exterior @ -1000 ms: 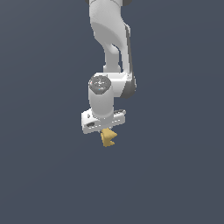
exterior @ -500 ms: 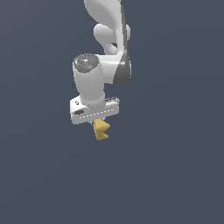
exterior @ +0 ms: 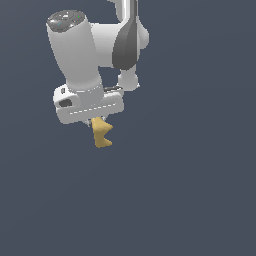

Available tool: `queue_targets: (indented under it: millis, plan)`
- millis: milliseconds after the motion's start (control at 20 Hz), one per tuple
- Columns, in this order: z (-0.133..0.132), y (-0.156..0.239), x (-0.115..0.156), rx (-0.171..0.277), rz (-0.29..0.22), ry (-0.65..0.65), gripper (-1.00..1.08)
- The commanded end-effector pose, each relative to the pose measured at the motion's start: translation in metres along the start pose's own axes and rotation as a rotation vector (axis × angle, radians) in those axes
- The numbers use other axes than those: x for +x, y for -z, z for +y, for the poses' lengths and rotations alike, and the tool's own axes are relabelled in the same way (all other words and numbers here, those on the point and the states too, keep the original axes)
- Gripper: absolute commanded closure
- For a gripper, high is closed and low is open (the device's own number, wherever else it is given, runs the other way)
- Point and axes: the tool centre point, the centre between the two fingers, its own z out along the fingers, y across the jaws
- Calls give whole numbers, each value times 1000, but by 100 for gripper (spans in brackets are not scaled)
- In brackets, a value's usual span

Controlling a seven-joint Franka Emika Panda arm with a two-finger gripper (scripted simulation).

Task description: Pick up the object and move it to a goal position.

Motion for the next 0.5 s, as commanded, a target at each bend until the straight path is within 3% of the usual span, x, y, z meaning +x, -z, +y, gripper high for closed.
queue_targets:
  millis: [0,450]
  plan:
    - [7,16,-4,1,-1,1,108]
    - [17,39,-8,0,-1,1,108]
